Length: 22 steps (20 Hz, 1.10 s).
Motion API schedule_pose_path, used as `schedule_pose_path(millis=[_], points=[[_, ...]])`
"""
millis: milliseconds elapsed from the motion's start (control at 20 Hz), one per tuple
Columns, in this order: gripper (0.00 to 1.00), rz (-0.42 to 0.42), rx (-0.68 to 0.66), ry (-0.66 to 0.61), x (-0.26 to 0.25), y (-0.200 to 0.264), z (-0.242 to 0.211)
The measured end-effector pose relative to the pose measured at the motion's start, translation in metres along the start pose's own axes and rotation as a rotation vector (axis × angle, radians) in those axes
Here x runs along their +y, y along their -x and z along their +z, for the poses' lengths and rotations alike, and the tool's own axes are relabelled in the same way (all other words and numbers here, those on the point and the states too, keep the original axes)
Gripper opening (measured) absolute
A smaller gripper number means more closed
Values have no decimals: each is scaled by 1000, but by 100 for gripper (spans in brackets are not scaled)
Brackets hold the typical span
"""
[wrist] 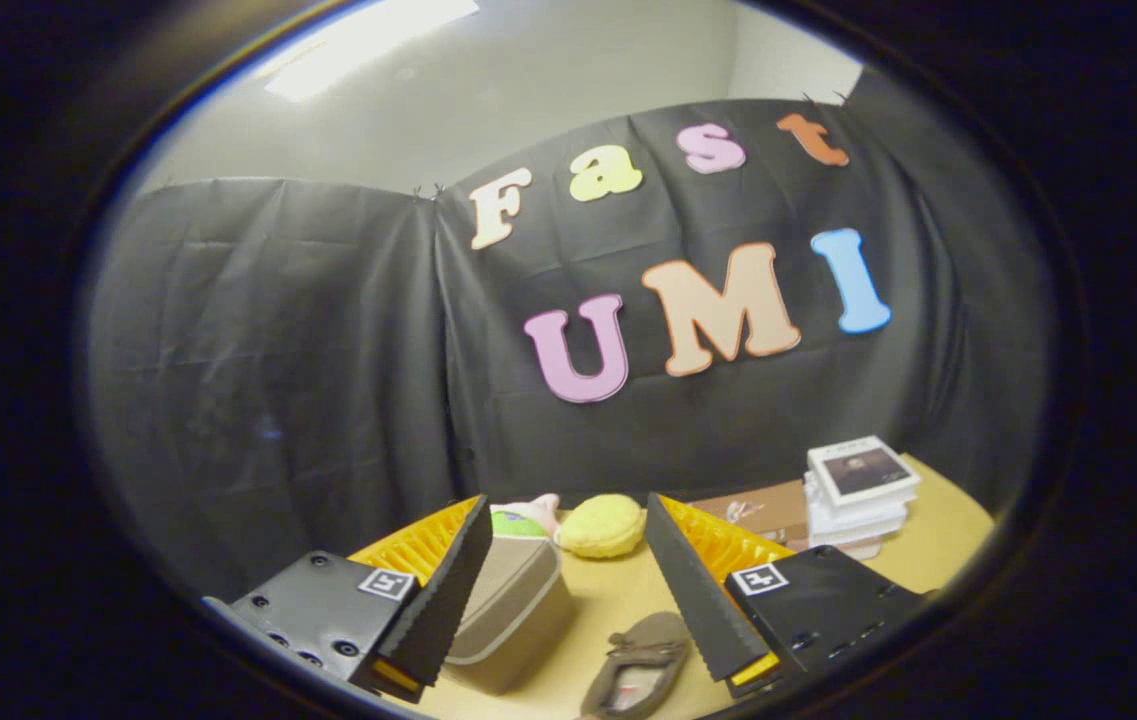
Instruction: Open the storage box then place both shoes into the box .Put the left shoe in first, then the right shoe, with the right side of both shoes facing outward in a uniform manner.
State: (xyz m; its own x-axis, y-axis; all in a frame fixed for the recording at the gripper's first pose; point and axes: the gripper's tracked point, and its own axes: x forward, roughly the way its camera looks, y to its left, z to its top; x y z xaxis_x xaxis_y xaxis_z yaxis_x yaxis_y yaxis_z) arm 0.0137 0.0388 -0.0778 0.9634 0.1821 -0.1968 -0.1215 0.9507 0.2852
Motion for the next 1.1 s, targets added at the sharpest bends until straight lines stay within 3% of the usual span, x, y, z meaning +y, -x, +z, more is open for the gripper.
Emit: schedule_pose_path(millis=[850,1100], points=[[100,202,437,-797,35,-45,-150],[100,239,525,-975,48,-45,-177]])
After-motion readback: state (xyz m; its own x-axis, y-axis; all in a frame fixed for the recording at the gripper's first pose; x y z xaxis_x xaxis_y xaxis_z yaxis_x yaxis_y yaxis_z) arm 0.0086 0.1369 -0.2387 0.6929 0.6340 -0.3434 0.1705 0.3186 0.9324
